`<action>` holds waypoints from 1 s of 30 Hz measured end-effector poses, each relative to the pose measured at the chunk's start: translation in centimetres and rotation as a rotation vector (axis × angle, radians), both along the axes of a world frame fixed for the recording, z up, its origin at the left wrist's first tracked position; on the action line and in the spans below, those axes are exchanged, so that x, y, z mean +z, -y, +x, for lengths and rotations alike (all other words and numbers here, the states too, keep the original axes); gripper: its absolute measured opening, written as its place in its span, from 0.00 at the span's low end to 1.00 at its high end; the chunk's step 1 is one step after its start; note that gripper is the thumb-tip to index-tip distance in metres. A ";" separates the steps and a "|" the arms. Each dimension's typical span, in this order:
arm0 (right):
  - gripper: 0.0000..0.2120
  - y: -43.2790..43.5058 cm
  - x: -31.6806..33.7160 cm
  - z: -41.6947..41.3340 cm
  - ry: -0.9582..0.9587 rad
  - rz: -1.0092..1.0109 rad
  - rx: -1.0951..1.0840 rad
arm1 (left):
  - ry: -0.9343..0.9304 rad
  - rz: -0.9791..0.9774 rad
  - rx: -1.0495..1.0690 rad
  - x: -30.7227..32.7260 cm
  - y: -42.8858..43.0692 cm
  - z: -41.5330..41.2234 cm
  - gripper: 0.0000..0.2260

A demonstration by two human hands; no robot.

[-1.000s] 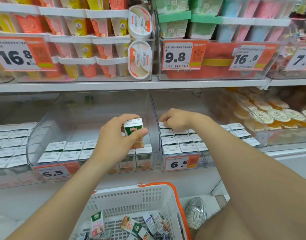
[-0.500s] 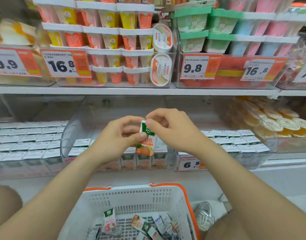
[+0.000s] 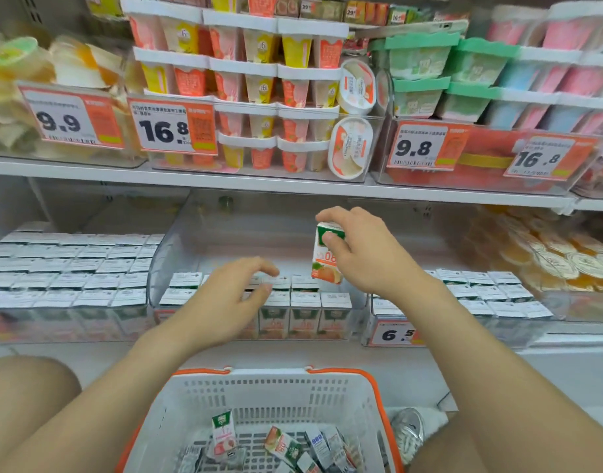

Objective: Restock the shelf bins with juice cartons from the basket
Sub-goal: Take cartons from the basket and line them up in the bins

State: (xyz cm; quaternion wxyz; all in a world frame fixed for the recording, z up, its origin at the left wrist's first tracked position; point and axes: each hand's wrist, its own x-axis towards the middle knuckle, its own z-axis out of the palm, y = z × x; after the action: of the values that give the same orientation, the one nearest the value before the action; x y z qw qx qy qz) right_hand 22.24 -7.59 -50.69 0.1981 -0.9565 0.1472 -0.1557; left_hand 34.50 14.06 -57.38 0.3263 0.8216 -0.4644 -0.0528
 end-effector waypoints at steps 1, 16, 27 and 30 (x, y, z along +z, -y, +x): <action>0.17 0.2 -0.2 0.2 -0.041 -0.077 -0.009 | 0.047 0.065 -0.017 -0.7 0.2 -0.1 0.14; 0.06 -1.7 -2.4 1.7 -0.708 -0.642 0.079 | 0.333 0.341 -0.027 -3.1 1.2 -1.7 0.23; 0.10 -10.8 -6.6 -4.6 -0.260 -0.074 0.142 | 0.140 0.369 0.258 -7.6 -2.5 -6.6 0.09; 0.14 -12.1 -11.2 -4.8 -0.475 -0.131 0.213 | -0.010 0.739 0.200 -12.5 -4.0 -5.8 0.06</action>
State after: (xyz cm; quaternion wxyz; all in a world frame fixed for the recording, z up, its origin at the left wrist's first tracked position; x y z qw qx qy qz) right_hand 17.44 4.51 -61.91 0.1109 -0.9871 0.0775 0.0855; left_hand 28.66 18.05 -69.88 0.0138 0.9249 -0.3297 -0.1885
